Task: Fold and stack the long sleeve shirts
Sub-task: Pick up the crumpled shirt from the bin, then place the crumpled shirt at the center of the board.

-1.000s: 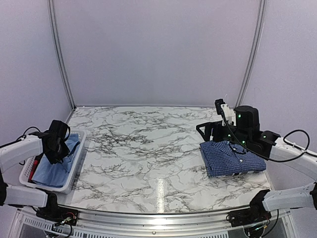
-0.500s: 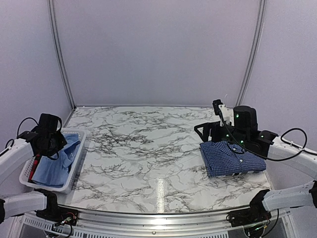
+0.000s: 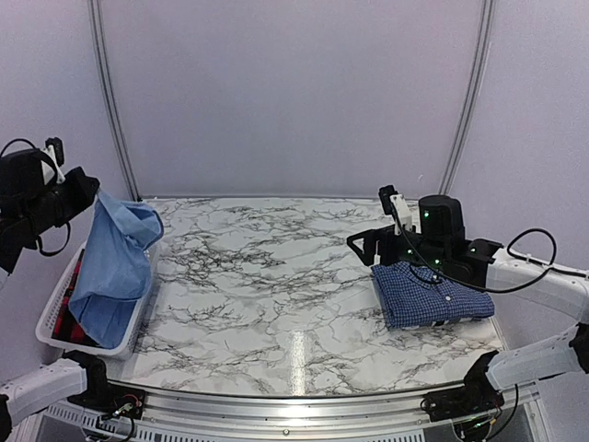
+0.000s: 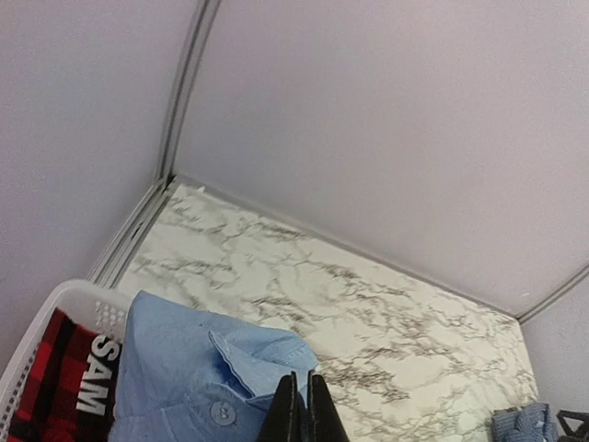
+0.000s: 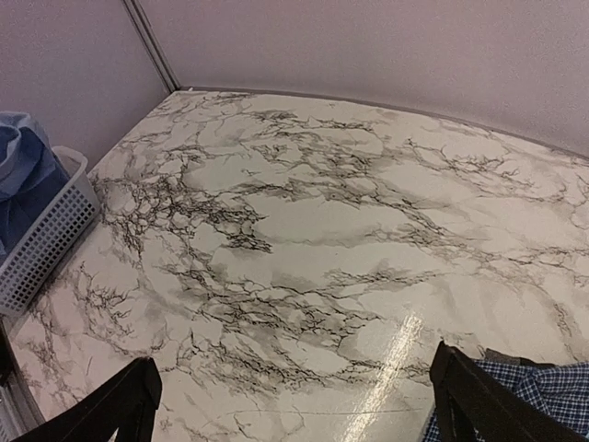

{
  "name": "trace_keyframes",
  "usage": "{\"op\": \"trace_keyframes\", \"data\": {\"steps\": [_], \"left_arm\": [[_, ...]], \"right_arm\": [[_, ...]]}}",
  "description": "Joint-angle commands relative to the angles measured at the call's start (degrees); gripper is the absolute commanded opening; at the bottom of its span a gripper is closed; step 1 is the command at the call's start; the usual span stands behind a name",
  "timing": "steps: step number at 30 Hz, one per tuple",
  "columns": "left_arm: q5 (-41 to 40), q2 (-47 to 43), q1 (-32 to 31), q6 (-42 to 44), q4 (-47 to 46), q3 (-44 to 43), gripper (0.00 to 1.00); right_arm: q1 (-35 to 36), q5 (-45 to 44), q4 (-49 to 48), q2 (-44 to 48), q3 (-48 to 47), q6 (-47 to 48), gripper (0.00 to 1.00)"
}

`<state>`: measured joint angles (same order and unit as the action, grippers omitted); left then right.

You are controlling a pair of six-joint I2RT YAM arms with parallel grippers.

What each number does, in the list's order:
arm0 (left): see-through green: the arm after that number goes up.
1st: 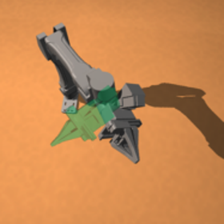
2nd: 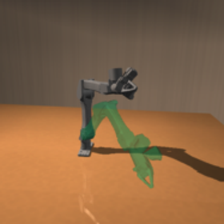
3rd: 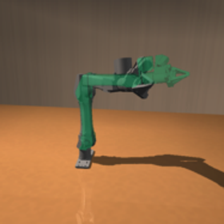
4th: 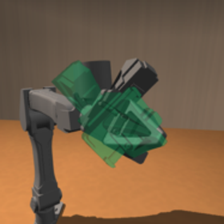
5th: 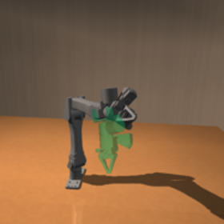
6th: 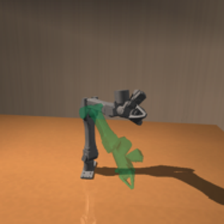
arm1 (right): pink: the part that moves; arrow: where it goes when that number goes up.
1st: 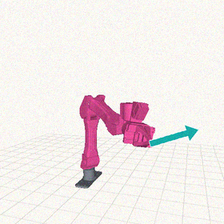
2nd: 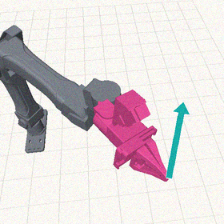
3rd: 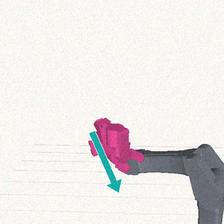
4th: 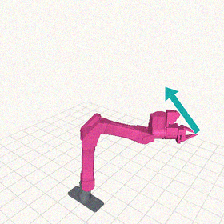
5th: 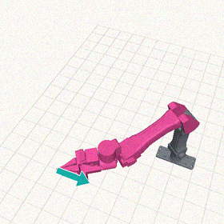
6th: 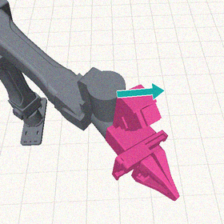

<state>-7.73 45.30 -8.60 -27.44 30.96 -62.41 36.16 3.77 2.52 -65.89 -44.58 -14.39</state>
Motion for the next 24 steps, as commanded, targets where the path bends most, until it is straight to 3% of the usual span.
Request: {"op": "trace_keyframes", "data": {"steps": [1, 6, 10, 19, 24], "left_arm": [[13.3, 0.6, -0.8, 4.9, -2.6, -10.7, 0.00], [23.9, 4.9, -2.1, 3.8, -6.1, -20.4, 0.00], [25.4, 9.7, -7.6, 3.2, -9.1, -27.5, 0.00], [11.4, 25.9, -38.9, 11.5, -11.4, -42.3, 0.00], [8.7, 35.6, -51.0, 16.5, -11.4, -56.4, 0.00]], "right_arm": [[1.5, 0.5, -4.8, -1.4, -3.5, 1.3, 0.98], [1.7, 0.1, -5.9, -2.7, -4.8, 1.6, 0.98], [1.7, -0.5, -6.8, -2.8, -5.4, 1.5, 0.99], [1.6, -0.9, -7.5, -2.2, -6.3, 0.9, 0.98], [1.6, -1.3, -6.5, -1.3, -7.2, 1.3, 0.99]]}}
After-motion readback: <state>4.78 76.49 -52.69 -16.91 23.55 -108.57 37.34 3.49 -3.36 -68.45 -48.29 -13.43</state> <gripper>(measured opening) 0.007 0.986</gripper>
